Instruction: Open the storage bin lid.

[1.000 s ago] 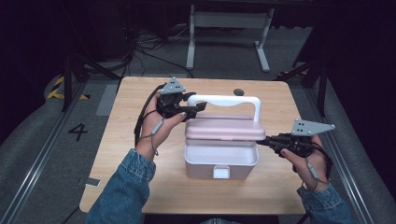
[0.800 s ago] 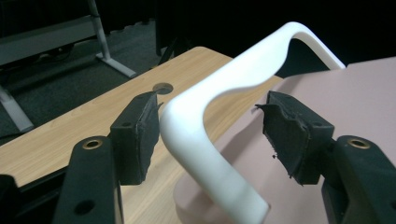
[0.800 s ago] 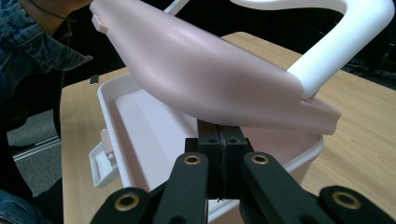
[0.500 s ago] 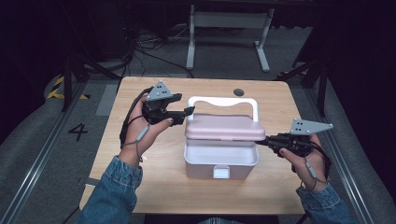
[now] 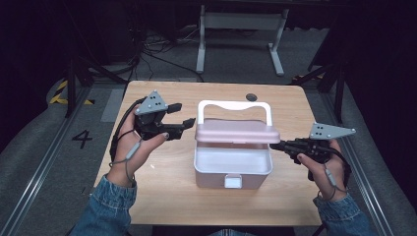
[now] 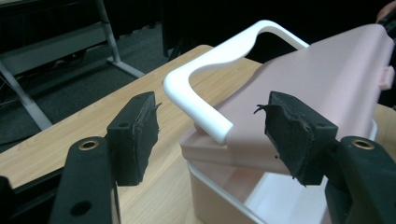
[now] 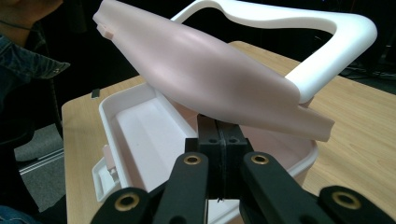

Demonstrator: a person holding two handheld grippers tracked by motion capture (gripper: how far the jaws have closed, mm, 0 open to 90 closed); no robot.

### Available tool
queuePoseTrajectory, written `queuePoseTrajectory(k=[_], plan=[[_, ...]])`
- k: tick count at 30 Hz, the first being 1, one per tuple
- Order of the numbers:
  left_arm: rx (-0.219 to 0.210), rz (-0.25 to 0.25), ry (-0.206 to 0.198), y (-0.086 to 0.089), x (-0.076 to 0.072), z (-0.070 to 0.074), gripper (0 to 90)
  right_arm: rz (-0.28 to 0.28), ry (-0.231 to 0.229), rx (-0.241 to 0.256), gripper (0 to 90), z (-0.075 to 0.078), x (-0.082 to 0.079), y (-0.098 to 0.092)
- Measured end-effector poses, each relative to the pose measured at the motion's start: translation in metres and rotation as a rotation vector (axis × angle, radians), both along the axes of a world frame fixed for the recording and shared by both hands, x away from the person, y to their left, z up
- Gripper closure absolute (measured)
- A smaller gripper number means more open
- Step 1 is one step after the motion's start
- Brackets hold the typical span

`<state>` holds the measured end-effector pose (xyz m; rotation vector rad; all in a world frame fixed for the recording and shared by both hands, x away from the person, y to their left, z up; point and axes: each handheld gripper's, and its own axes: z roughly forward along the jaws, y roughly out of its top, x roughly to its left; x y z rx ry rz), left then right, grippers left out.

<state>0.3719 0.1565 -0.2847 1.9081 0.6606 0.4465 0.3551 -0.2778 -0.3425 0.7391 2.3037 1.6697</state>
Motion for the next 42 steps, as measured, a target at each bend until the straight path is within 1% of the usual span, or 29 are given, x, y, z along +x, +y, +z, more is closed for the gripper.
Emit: queuePoseTrajectory(k=[3, 8, 10, 12, 14, 16, 17, 18, 20, 22, 24, 25, 27, 28, 31, 34, 36, 39, 41, 42], plan=[[0.001, -0.002, 0.005, 0.002, -0.004, -0.002, 35.8, -0.006, -0.005, -0.002, 90.0, 0.001, 0.000, 0.000], [0.013, -0.016, 0.012, 0.004, -0.012, -0.010, 35.7, -0.017, -0.007, 0.005, 90.0, 0.002, 0.001, -0.001], [0.015, -0.023, 0.004, 0.003, -0.015, -0.013, 35.8, -0.020, -0.008, 0.010, 90.0, 0.003, 0.002, -0.001], [0.009, -0.029, 0.008, 0.002, -0.017, -0.017, 35.8, -0.022, -0.008, 0.014, 90.0, 0.003, 0.002, -0.002], [0.017, -0.042, 0.014, 0.001, -0.019, -0.021, 35.8, -0.025, -0.010, 0.017, 90.0, 0.004, 0.003, -0.002], [0.017, -0.044, 0.016, 0.000, -0.020, -0.023, 35.8, -0.029, -0.010, 0.018, 90.0, 0.004, 0.002, -0.002], [0.015, -0.045, 0.018, -0.001, -0.020, -0.027, 35.6, -0.030, -0.009, 0.017, 90.0, 0.005, 0.002, -0.003], [0.009, -0.040, 0.016, -0.001, -0.020, -0.028, 35.6, -0.032, -0.010, 0.019, 90.0, 0.005, 0.002, -0.003], [0.010, -0.035, 0.012, 0.000, -0.020, -0.029, 35.7, -0.031, -0.009, 0.023, 90.0, 0.005, 0.002, -0.003], [0.024, -0.035, 0.009, -0.001, -0.020, -0.032, 35.6, -0.032, -0.011, 0.022, 90.0, 0.005, 0.002, -0.003], [0.027, -0.051, 0.020, -0.003, -0.021, -0.035, 35.4, -0.033, -0.017, 0.021, 90.0, 0.005, 0.002, -0.003], [0.036, -0.059, 0.017, -0.004, -0.022, -0.036, 35.3, -0.033, -0.017, 0.021, 90.0, 0.005, 0.002, -0.003], [0.041, -0.058, 0.020, -0.006, -0.022, -0.037, 35.3, -0.034, -0.014, 0.026, 90.0, 0.006, 0.002, -0.004], [0.045, -0.058, 0.008, -0.007, -0.021, -0.037, 35.3, -0.034, -0.014, 0.028, 90.0, 0.006, 0.003, -0.003], [0.046, -0.057, 0.005, -0.013, -0.020, -0.039, 35.1, -0.036, -0.016, 0.029, 90.0, 0.006, 0.003, -0.004], [0.046, -0.059, -0.005, -0.018, -0.017, -0.040, 34.9, -0.037, -0.018, 0.031, 90.0, 0.007, 0.003, -0.004], [0.043, -0.049, -0.017, -0.022, -0.013, -0.040, 34.7, -0.042, -0.017, 0.039, 90.0, 0.008, 0.004, -0.005], [0.024, -0.039, -0.019, -0.023, -0.010, -0.040, 34.6, -0.045, -0.021, 0.047, 90.0, 0.009, 0.007, -0.005], [0.020, -0.039, -0.022, -0.023, -0.007, -0.039, 34.6, -0.047, -0.026, 0.050, 90.0, 0.010, 0.008, -0.005], [0.015, -0.046, -0.014, -0.023, -0.005, -0.039, 34.4, -0.049, -0.029, 0.049, 90.0, 0.011, 0.009, -0.005]])
